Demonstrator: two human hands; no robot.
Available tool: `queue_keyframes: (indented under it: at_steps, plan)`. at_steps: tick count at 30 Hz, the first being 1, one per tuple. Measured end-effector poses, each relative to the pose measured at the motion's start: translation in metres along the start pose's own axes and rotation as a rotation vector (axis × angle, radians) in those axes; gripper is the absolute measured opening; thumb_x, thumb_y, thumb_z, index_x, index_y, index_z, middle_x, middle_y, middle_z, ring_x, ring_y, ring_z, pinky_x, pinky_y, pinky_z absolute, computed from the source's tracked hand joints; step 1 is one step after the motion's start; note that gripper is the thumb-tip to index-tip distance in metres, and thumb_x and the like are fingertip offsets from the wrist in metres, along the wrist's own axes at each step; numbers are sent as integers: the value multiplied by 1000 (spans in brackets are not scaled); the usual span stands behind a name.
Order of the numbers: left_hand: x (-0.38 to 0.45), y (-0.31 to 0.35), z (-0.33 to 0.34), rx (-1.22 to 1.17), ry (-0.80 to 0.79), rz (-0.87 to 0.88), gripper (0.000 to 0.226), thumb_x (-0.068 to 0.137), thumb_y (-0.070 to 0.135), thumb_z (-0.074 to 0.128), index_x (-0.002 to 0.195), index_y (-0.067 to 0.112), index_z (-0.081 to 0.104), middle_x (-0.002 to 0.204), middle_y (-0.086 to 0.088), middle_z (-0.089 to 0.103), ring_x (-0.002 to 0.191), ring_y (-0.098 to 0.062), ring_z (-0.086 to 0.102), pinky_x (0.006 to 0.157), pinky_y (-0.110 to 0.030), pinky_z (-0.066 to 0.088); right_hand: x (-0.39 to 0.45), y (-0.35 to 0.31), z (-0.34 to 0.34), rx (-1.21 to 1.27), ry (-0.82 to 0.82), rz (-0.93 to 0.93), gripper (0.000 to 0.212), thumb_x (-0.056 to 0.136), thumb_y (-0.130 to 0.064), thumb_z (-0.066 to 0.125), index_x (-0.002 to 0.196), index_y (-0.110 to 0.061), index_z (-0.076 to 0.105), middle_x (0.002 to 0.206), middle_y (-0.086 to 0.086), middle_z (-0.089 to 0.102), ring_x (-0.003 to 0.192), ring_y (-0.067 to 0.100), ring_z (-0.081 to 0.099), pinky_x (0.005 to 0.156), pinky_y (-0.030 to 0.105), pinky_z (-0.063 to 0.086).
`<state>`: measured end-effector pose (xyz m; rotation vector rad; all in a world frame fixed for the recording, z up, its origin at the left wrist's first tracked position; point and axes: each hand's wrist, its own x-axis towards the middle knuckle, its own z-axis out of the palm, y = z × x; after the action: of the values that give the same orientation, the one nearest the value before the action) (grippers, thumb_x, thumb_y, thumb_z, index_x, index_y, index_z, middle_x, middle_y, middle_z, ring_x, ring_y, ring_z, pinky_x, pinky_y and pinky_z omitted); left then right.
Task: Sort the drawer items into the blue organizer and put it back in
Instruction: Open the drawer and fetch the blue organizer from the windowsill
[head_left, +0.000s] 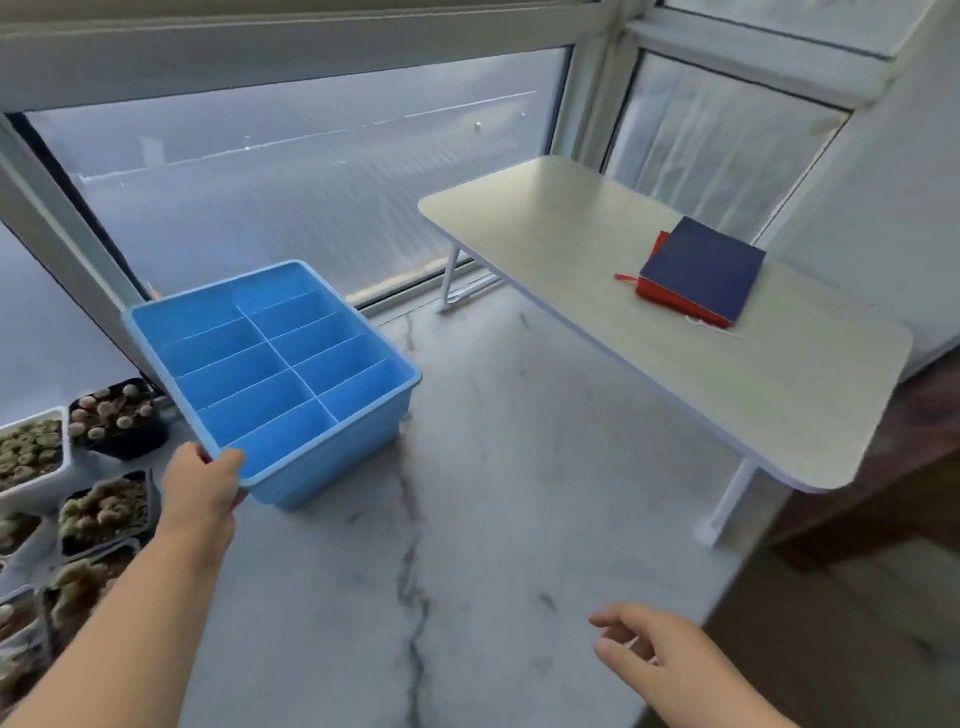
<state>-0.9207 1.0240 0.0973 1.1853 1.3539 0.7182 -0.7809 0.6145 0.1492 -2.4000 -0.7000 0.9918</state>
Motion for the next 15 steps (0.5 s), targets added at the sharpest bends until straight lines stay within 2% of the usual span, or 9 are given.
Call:
queue_keyframes:
  at_steps: [1, 3, 7, 10, 12, 15]
  plan:
    - [-21, 3, -3, -16, -26, 24, 25, 88, -1, 49, 112, 9, 49, 116, -12, 52, 100, -27, 54, 78, -37, 49, -7, 5, -2, 25, 10, -2, 10, 85, -34, 65, 91, -41, 60, 85, -10, 66, 63, -4, 55, 68, 8, 43]
    - [-66, 9, -7, -56, -85, 76, 24, 88, -3, 48, 107, 10, 50, 116, -14, 53, 101, -29, 56, 82, -42, 51, -22, 18, -7, 69, 35, -12, 12, 86, -29, 66, 92, -39, 61, 84, -9, 66, 62, -1, 56, 68, 11, 44]
    - [-163, 2, -1, -114, -210, 117, 24, 85, -10, 44, 95, 10, 53, 100, -13, 63, 88, -29, 62, 71, -35, 55, -60, 54, -17, 175, 126, -26, 11, 86, -24, 66, 93, -33, 65, 84, -2, 69, 72, 17, 65, 77, 23, 50]
    - [-231, -19, 6, -114, -309, 128, 30, 82, -14, 42, 101, 5, 56, 103, -19, 66, 94, -37, 64, 78, -48, 53, -97, 90, -21, 250, 194, -31, 12, 86, -23, 67, 94, -32, 66, 85, 1, 70, 79, 25, 65, 81, 33, 52]
    - [-280, -33, 10, -88, -384, 147, 32, 81, -14, 43, 105, 2, 57, 104, -20, 68, 94, -37, 66, 77, -49, 54, -132, 117, -24, 326, 226, -42, 13, 86, -21, 66, 96, -30, 67, 85, 3, 71, 76, 23, 67, 75, 30, 52]
    - [-360, -48, 19, -58, -478, 173, 34, 79, -13, 44, 98, 9, 62, 95, -15, 72, 84, -30, 70, 65, -42, 56, -195, 165, -30, 480, 286, -43, 13, 88, -11, 64, 94, -21, 69, 84, 9, 73, 63, 8, 65, 60, 17, 48]
